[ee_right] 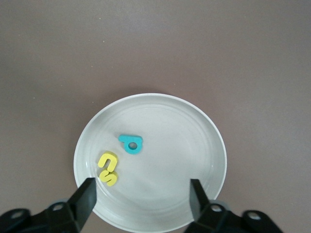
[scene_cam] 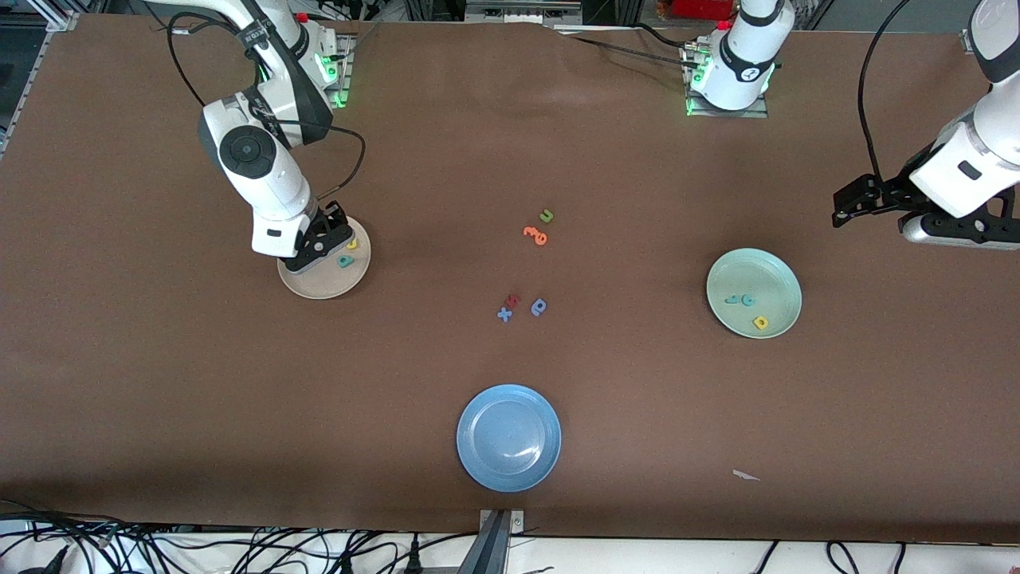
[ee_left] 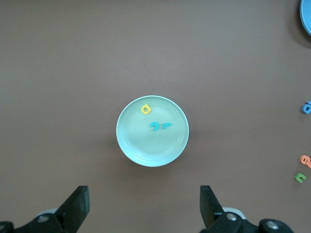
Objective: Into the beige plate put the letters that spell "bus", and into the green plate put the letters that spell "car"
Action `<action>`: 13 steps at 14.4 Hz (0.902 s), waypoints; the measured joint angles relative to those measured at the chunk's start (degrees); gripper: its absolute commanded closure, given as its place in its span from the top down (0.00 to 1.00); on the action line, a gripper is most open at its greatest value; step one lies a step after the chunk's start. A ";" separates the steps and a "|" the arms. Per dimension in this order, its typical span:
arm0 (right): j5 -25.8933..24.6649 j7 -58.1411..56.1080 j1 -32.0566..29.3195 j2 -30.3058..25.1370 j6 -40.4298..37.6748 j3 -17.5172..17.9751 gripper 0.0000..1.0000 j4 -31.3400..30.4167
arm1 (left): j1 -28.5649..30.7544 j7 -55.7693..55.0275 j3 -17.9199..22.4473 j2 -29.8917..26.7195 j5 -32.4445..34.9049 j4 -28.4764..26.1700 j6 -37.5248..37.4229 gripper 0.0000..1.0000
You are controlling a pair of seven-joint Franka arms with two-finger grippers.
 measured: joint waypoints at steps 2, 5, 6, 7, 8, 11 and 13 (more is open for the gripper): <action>1.60 0.00 0.00 -0.14 -0.02 0.06 1.00 0.11 | 0.00 0.00 0.00 0.00 0.00 0.00 0.00 1.00; 9.45 -0.24 -0.01 -1.29 -3.18 0.11 1.00 2.15 | 0.00 0.00 0.00 0.00 0.00 -0.04 0.00 1.00; 11.16 -0.24 -0.03 -1.82 -6.87 0.11 1.00 4.40 | 0.00 0.00 -0.01 0.00 0.00 -0.05 0.00 1.00; 12.39 -0.24 -0.07 -2.29 -11.54 0.03 1.00 7.50 | 0.00 0.00 -0.05 0.01 0.00 -0.07 0.00 1.00; 13.04 -0.19 -0.10 -2.74 -16.02 -0.38 1.00 10.91 | 0.00 0.00 -0.10 0.01 0.00 -0.08 0.00 1.00; 14.25 -0.24 0.23 -3.63 -26.13 -5.42 1.00 19.77 | -0.01 0.00 -0.20 0.02 0.00 -0.13 0.00 1.00; 16.74 -0.65 2.94 -3.59 -31.36 -12.44 1.00 24.38 | -0.01 0.00 -0.23 0.03 0.00 -0.17 0.00 1.00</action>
